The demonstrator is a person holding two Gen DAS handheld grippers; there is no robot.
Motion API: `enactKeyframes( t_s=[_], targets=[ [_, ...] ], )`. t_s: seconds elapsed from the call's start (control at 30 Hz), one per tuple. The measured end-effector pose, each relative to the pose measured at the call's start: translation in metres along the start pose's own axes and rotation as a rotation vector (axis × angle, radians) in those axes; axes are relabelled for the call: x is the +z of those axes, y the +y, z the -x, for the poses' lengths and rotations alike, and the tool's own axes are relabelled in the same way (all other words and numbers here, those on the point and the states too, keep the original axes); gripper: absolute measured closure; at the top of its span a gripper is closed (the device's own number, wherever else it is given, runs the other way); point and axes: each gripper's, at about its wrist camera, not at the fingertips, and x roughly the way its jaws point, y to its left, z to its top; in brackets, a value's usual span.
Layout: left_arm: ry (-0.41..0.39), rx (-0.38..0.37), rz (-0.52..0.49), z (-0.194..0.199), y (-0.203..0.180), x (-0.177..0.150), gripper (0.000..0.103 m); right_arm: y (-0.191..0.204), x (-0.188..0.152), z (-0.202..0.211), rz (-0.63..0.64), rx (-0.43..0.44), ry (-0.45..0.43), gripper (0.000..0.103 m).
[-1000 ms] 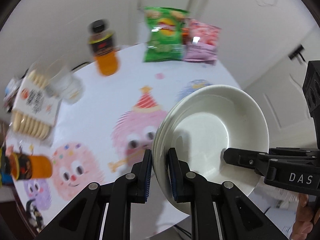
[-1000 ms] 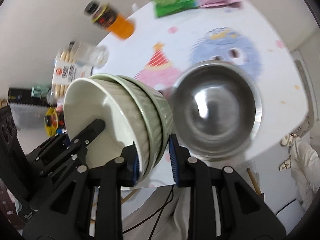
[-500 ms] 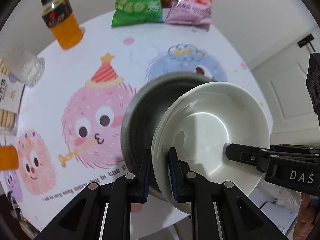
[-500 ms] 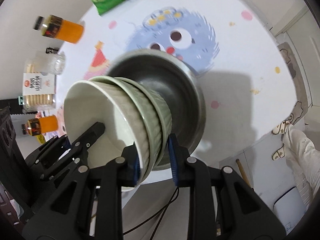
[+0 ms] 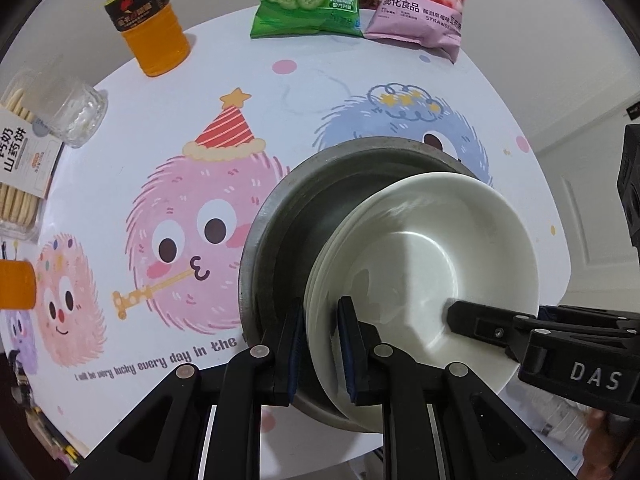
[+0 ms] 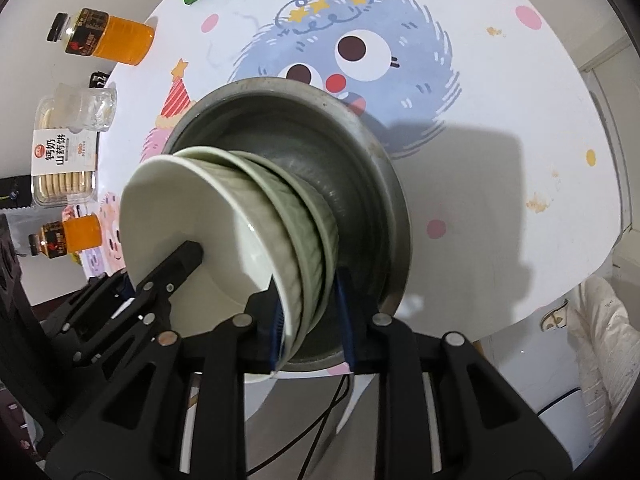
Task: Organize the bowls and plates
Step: 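Open both grippers and withdraw them from the steel bowl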
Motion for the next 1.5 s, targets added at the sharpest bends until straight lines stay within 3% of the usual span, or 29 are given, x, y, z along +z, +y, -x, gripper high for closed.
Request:
enactKeyframes(
  t_s=[0.03,0.07,0.1,0.17,0.2,0.23,0.3,0.43,0.57,0.7,0.93,1.5],
  targets=[
    [-0.003,0.007,0.002,0.004,0.000,-0.001,0.065,-0.001,0.000,0.001,-0.006,0.012,-0.002,0.061],
    [-0.013,0.033,0.006,0.009,0.000,-0.001,0.039,-0.001,-0.001,0.002,-0.009,0.028,-0.007,0.052],
    [-0.035,0.071,0.016,0.017,0.002,-0.002,0.032,-0.001,-0.002,0.005,-0.007,0.039,-0.018,0.033],
    [-0.075,0.078,0.063,0.033,0.013,-0.002,0.008,0.001,-0.004,0.014,0.004,0.047,-0.053,0.025],
    [-0.074,0.072,0.084,0.038,0.018,-0.002,0.001,0.000,-0.005,0.018,-0.001,0.060,-0.069,0.015],
    [-0.078,0.067,0.099,0.045,0.023,-0.003,0.000,-0.001,-0.005,0.021,-0.009,0.068,-0.074,0.005],
    [-0.117,0.057,0.127,0.062,0.031,-0.008,0.000,-0.005,-0.007,0.033,-0.027,0.085,-0.099,0.001],
    [-0.158,0.079,0.160,0.083,0.041,-0.021,0.000,-0.005,-0.019,0.062,0.000,0.064,-0.176,0.001],
    [-0.172,0.115,0.173,0.094,0.044,-0.035,0.000,-0.005,-0.044,0.087,0.051,-0.057,-0.231,0.001],
    [-0.181,0.133,0.180,0.108,0.045,-0.050,0.000,-0.004,-0.067,0.096,0.081,-0.124,-0.246,0.001],
    [-0.208,0.149,0.174,0.127,0.040,-0.061,0.000,0.000,-0.085,0.106,0.062,-0.144,-0.273,0.001],
    [-0.213,0.159,0.191,0.135,0.036,-0.062,0.000,0.005,-0.089,0.113,0.091,-0.160,-0.299,0.001]
  ],
)
